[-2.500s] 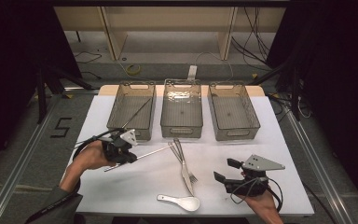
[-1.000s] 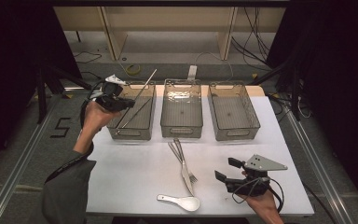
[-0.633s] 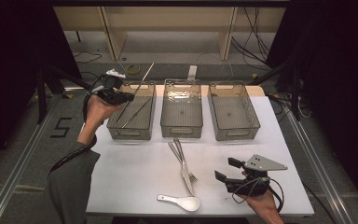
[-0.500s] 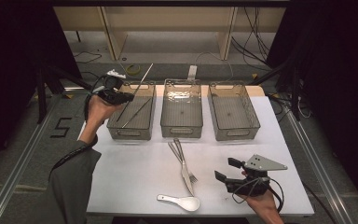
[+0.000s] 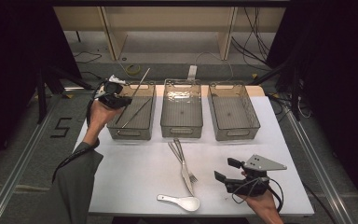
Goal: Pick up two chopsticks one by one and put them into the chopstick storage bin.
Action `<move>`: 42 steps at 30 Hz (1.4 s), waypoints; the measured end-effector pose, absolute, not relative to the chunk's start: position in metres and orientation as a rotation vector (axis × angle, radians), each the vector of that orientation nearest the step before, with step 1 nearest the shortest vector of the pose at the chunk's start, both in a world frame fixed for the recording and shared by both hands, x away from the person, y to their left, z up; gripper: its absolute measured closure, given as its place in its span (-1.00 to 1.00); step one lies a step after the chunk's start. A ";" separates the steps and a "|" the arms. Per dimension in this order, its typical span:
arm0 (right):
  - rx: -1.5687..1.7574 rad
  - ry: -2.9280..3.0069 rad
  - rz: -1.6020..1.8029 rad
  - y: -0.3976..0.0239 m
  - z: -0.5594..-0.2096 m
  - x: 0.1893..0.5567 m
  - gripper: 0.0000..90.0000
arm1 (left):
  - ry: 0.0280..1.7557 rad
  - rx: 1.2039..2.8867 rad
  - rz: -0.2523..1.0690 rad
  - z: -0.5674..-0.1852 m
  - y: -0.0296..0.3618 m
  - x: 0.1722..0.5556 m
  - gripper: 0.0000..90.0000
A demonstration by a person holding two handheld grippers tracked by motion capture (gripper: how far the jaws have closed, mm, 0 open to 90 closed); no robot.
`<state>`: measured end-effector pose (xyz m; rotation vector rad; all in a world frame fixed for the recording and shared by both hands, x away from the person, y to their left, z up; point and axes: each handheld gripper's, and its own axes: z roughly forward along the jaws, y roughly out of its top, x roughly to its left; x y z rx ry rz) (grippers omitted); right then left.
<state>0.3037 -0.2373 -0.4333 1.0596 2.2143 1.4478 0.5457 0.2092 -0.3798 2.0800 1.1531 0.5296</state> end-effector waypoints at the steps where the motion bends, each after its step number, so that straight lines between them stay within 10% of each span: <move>1: 1.060 2.214 1.448 -0.237 -0.433 0.304 -0.37 | 1.154 2.078 0.525 -0.382 0.209 0.546 0.88; 26: 1.065 2.216 1.447 -0.237 -0.434 0.304 -0.37 | 1.208 2.146 0.491 -0.414 0.211 0.548 0.84; 42: 1.067 2.213 1.445 -0.238 -0.434 0.304 -0.37 | 1.158 2.108 0.386 -0.397 0.204 0.525 -0.05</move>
